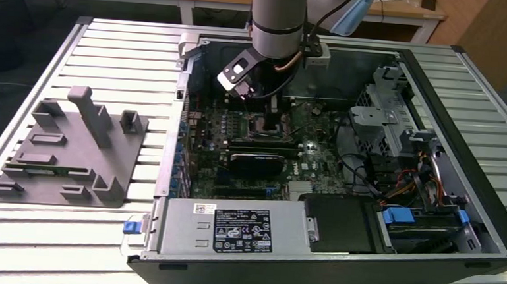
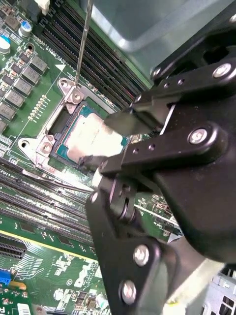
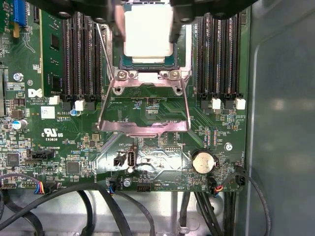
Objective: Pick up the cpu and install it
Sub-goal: 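Place the cpu into insertion slot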
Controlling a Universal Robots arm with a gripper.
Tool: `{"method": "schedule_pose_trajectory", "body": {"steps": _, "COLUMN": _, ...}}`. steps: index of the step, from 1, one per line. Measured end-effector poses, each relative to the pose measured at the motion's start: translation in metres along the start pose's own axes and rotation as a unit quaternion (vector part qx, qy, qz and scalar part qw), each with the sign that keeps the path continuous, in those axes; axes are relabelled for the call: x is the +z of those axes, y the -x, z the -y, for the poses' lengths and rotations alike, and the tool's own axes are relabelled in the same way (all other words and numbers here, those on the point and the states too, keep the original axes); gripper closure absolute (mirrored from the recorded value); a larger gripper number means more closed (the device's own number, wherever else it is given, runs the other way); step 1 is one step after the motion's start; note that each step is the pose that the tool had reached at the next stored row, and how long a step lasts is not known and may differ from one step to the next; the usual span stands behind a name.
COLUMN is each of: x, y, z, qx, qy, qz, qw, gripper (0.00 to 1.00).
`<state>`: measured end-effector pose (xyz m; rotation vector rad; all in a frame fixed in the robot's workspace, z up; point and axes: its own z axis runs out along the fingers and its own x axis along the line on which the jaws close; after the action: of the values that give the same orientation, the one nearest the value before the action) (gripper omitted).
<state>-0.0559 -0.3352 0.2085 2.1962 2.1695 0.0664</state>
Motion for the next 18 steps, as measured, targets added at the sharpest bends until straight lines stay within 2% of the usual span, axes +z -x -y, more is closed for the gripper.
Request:
{"method": "schedule_pose_trajectory", "body": {"steps": 2, "x": 0.0000, "y": 0.0000, "z": 0.0000, "qx": 0.000, "qy": 0.0000, "qz": 0.0000, "qw": 1.0000, "gripper": 0.64}}
{"method": "schedule_pose_trajectory", "body": {"steps": 5, "x": -0.0001, "y": 0.0000, "z": 0.0000, "qx": 0.000, "qy": 0.0000, "qz": 0.0000, "qw": 1.0000, "gripper": 0.70}}
{"method": "schedule_pose_trajectory", "body": {"steps": 7, "x": -0.0001, "y": 0.0000, "z": 0.0000, "qx": 0.000, "qy": 0.0000, "qz": 0.0000, "qw": 1.0000, "gripper": 0.82}}
{"method": "schedule_pose_trajectory", "body": {"steps": 8, "x": -0.0001, "y": 0.0000, "z": 0.0000, "qx": 0.000, "qy": 0.0000, "qz": -0.0001, "qw": 1.0000, "gripper": 0.82}}
{"method": "schedule_pose_trajectory", "body": {"steps": 9, "x": -0.0001, "y": 0.0000, "z": 0.0000, "qx": 0.000, "qy": 0.0000, "qz": 0.0000, "qw": 1.0000, "gripper": 0.88}}
{"method": "schedule_pose_trajectory", "body": {"steps": 15, "x": -0.0002, "y": 0.0000, "z": 0.0000, "qx": 0.000, "qy": 0.0000, "qz": -0.0001, "qw": 1.0000, "gripper": 0.89}}
{"method": "schedule_pose_trajectory", "body": {"steps": 16, "x": 0.0001, "y": 0.0001, "z": 0.0000, "qx": 0.000, "qy": -0.0002, "qz": -0.0017, "qw": 1.0000, "gripper": 0.89}}
{"method": "schedule_pose_trajectory", "body": {"steps": 18, "x": 0.0011, "y": 0.0000, "z": 0.0001, "qx": 0.000, "qy": -0.0008, "qz": -0.0074, "qw": 1.0000, "gripper": 0.89}}
